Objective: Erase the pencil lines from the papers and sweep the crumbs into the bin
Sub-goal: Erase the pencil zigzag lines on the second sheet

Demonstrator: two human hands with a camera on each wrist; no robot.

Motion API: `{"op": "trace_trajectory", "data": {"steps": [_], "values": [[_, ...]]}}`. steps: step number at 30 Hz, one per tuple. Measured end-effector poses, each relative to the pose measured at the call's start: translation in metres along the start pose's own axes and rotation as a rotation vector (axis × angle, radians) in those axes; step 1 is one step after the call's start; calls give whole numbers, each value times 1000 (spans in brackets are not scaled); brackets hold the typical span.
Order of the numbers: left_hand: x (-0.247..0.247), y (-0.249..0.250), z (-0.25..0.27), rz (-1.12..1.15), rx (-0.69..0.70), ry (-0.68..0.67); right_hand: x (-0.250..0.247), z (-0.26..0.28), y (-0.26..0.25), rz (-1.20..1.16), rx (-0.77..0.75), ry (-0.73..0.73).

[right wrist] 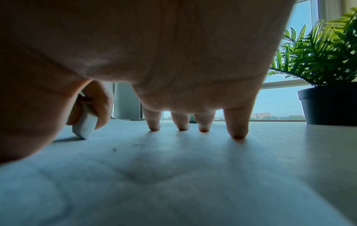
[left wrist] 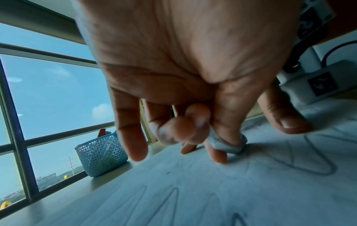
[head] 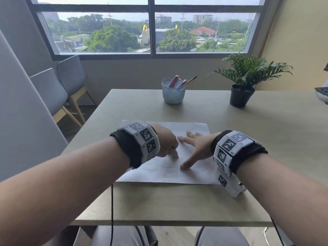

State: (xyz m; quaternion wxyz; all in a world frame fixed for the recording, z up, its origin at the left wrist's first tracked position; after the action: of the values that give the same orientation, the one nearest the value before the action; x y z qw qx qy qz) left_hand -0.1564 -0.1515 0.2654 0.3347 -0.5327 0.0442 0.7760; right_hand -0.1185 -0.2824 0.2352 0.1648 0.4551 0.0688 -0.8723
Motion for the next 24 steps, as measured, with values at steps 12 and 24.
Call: {"op": "trace_trajectory", "data": {"steps": [12,24], "values": [[14,-8,12,48,-27,-16,0,-1,0,-15,4,-6],[22,-11,23,76,-10,-23,-1,-1,0,-9,3,-13]]}}
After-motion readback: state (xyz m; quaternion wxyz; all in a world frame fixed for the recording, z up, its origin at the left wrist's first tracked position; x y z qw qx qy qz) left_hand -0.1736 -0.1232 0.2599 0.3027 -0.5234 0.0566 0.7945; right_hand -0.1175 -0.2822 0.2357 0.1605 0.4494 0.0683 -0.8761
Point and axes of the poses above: each hand's wrist, its own z-axis away from the middle knuckle, its own x-axis out of the palm, y = z × x, the point moved 2 cm from there along -z, towards the middle knuckle, and after that the axes turned 5 degrees about x, right-handed, at the moved point
